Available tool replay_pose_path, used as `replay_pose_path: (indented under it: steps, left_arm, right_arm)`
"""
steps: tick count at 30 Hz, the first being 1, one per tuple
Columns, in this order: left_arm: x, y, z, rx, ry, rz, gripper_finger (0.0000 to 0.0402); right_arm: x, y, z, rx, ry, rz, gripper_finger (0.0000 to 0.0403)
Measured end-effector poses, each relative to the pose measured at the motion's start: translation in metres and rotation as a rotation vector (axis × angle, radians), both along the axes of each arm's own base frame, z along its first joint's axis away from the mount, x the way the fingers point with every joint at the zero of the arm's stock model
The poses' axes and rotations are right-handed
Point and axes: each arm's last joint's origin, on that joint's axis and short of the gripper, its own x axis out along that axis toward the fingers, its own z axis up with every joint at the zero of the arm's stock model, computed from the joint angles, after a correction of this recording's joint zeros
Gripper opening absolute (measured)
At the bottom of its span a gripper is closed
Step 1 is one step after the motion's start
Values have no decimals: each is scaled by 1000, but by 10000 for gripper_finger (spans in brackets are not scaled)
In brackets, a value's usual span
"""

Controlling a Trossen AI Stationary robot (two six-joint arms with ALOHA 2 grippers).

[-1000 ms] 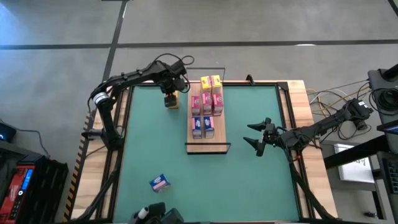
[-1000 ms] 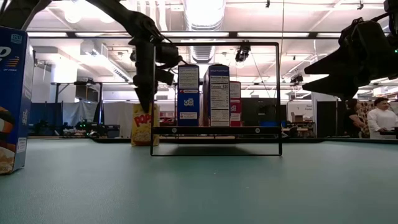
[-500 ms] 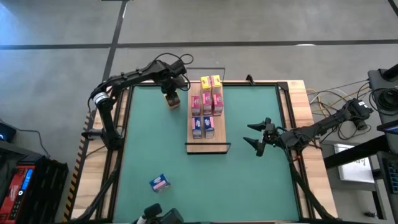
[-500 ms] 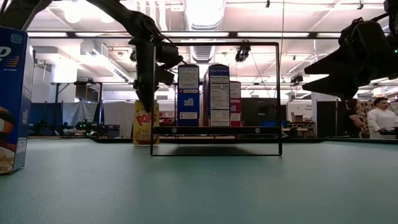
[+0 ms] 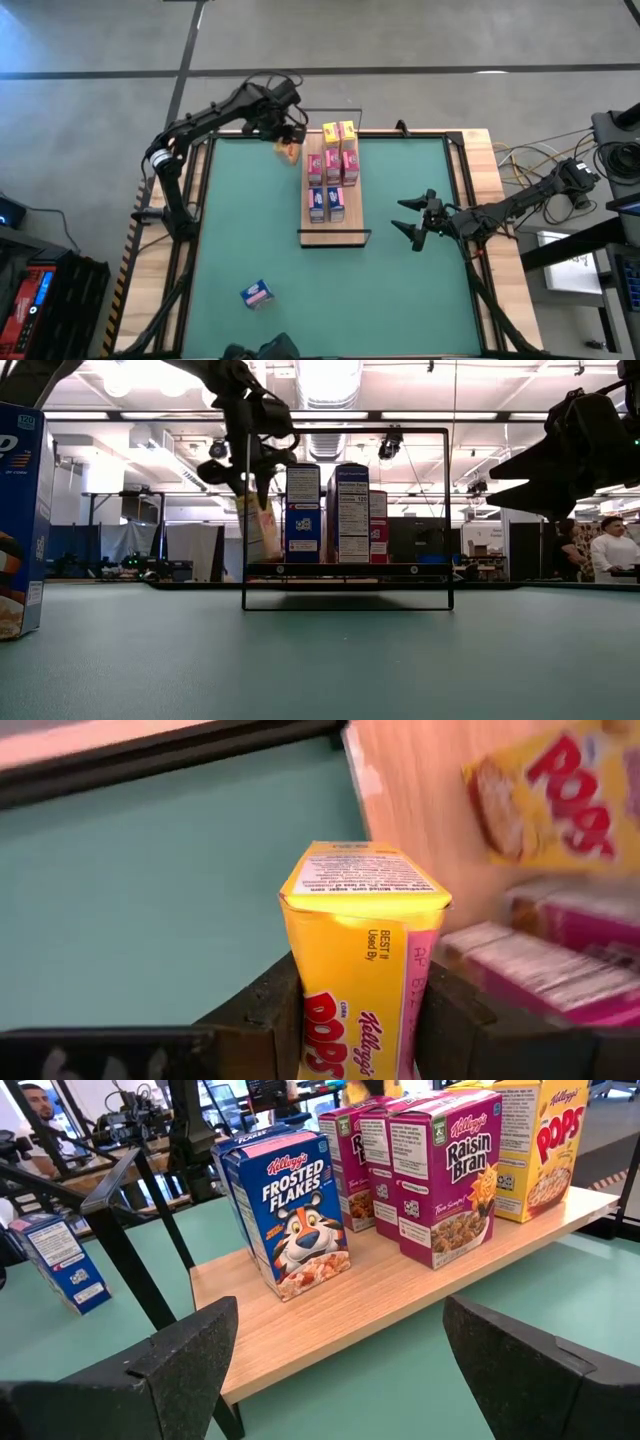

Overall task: Stack cereal on shelf
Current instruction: Put the yellow cereal box on the shelf aligned with the other yellow cereal boxes

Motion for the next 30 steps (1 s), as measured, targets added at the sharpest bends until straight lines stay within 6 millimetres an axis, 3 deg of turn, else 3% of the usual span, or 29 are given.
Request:
replay_pose_path:
  steps: [10, 30]
  left_arm:
    - [2, 0, 1, -76, -75, 291, 124]
    - [17, 1, 1, -56, -188, 265, 124]
  right_arm:
    - [0, 0, 0, 0, 0, -1, 341]
    - [0, 0, 0, 0, 0, 0, 341]
